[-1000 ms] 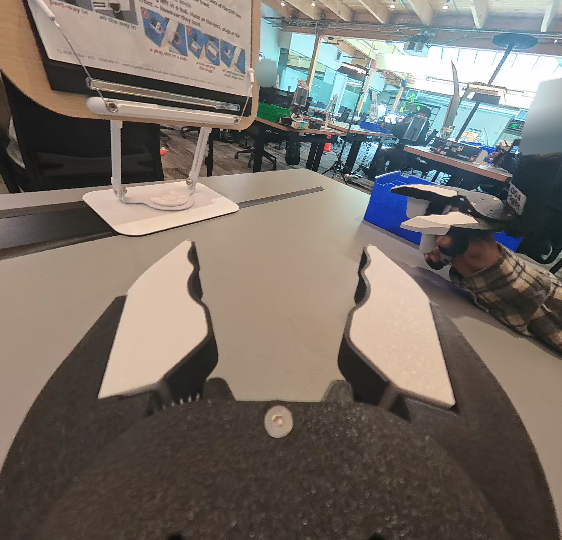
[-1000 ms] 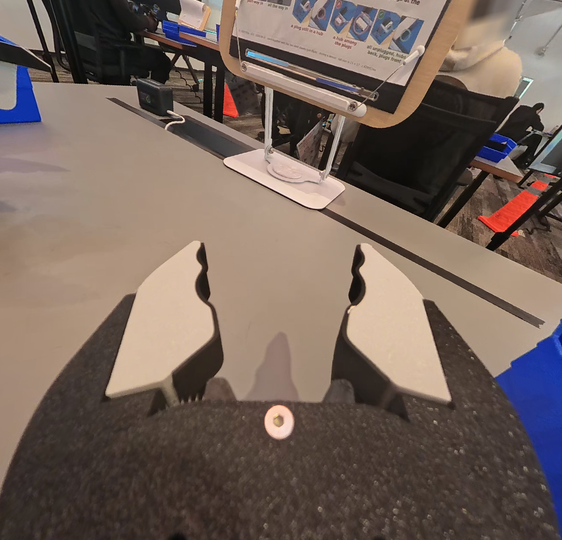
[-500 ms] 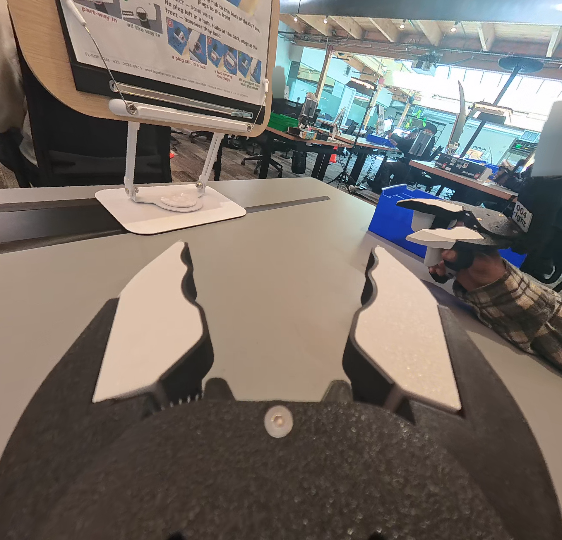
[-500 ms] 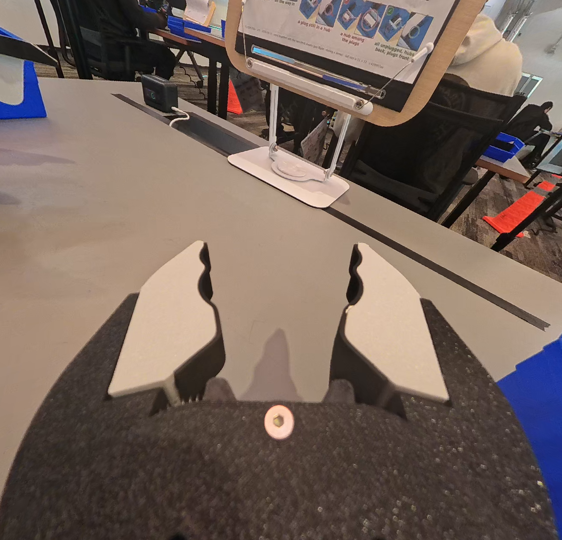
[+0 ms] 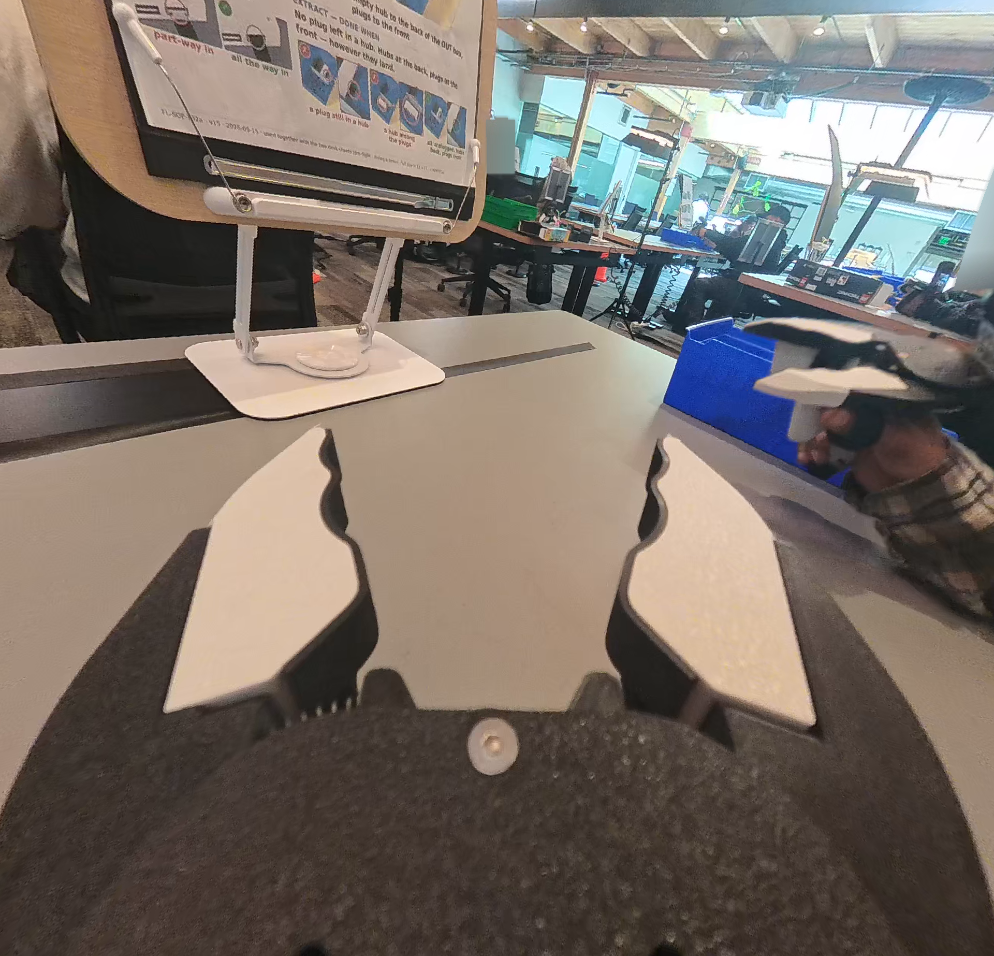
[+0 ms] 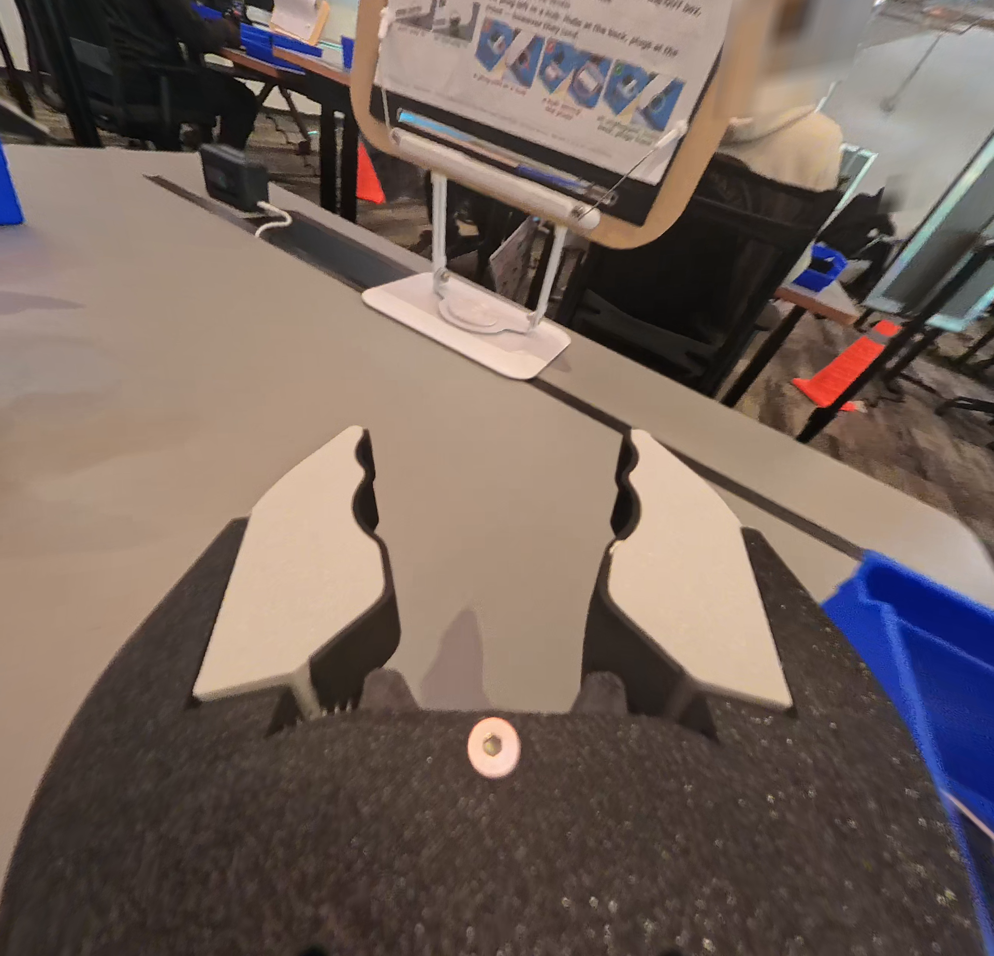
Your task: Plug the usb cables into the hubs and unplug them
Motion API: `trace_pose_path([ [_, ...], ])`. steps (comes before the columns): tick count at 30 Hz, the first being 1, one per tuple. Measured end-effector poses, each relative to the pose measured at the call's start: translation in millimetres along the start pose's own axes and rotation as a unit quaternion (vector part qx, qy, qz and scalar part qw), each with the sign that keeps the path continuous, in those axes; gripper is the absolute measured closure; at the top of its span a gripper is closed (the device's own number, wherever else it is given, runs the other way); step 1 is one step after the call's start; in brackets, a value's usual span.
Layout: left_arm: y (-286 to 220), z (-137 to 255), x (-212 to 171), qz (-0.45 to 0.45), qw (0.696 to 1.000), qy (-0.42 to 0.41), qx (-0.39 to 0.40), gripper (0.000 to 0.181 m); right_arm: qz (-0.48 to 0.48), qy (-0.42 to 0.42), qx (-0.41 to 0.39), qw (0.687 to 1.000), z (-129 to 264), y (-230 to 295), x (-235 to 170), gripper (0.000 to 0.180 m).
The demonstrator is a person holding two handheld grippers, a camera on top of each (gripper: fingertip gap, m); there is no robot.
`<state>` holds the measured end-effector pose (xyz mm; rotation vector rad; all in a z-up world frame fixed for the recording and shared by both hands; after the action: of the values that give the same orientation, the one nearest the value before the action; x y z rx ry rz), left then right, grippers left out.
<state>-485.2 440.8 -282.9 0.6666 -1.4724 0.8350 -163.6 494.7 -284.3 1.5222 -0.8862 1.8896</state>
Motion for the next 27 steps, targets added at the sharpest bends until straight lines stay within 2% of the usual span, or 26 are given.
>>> trace_pose_path([
  [7, -5, -4, -5, -0.025, 1.000, 0.011, 0.003, 0.072, 0.039, 0.002, -0.063, 0.997, 58, -44, 51, 0.096],
  [16, -11, 1, -16, -0.050, 0.998, 0.034, -0.001, 0.071, 0.118, 0.112, -0.181, 0.970, 148, -141, 100, 0.110],
  [22, -16, 8, -21, -0.063, 0.997, 0.042, 0.000, 0.069, 0.062, 0.221, -0.198, 0.953, 189, -195, 95, 0.117],
  [27, -19, 10, -17, -0.069, 0.997, 0.035, 0.001, 0.069, -0.003, 0.318, -0.203, 0.926, 209, -230, 58, 0.117],
])
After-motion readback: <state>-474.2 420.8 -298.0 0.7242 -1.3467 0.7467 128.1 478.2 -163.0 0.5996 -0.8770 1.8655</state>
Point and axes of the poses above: each gripper's, where its closed fingertips meet, z back along the fingers, x out of its top, y = z × x across the jaws, the point moved 3 cm from there along z, back along the fingers, and after that the axes turned 6 degrees about -z, right-handed, at the moved point
